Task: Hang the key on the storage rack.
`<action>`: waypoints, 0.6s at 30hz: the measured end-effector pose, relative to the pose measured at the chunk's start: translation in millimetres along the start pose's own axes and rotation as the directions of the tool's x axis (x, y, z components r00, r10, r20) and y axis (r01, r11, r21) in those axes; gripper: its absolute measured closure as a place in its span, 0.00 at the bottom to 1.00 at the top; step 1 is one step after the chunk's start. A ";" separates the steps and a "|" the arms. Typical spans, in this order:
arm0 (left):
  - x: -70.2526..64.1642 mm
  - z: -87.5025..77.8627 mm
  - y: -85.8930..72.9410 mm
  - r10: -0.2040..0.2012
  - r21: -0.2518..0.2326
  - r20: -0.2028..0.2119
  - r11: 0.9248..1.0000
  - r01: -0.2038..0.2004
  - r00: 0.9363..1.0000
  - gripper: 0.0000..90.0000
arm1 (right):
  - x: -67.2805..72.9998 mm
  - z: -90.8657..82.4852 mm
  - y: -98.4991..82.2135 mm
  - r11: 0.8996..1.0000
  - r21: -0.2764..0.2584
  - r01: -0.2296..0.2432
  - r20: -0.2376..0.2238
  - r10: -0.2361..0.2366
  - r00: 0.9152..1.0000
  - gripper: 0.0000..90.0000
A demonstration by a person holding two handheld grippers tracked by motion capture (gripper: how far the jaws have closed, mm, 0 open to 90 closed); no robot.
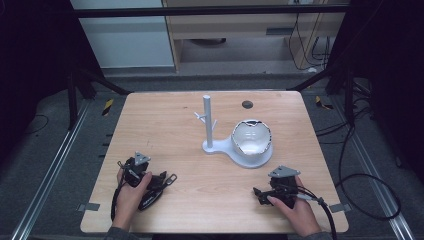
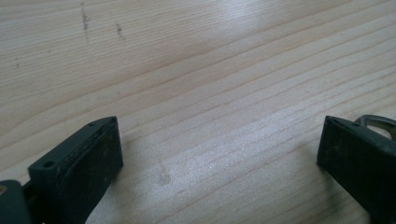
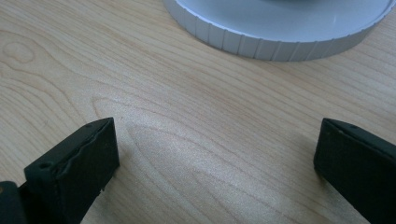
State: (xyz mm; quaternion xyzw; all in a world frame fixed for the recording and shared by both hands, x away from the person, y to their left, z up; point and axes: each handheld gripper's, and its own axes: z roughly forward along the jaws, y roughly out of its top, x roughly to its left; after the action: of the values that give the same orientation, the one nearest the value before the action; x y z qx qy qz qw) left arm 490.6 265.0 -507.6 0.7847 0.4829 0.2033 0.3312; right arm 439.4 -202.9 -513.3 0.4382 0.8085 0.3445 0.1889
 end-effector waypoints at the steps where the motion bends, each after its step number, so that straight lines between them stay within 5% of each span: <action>1: 3.0 -3.5 0.3 -0.029 -0.032 0.035 0.999 0.030 0.999 0.04 | -0.1 0.0 0.0 1.000 0.000 0.001 -0.001 -0.001 1.000 0.01; 9: -1.9 -34.1 6.2 -0.007 -0.137 0.029 0.990 0.011 1.000 0.04 | -0.3 0.1 0.1 1.000 0.000 0.002 -0.003 -0.002 1.000 0.00; 18: -13.0 -57.2 5.2 0.033 -0.084 0.064 0.996 -0.028 0.997 0.04 | -0.3 0.1 0.1 1.000 0.000 0.002 -0.003 -0.002 1.000 0.01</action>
State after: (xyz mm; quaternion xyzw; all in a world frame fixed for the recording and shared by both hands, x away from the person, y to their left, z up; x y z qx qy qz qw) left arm 451.5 270.3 -464.0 0.7838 0.4508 0.2025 0.3760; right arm 439.6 -203.0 -513.3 0.4368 0.8092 0.3449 0.1883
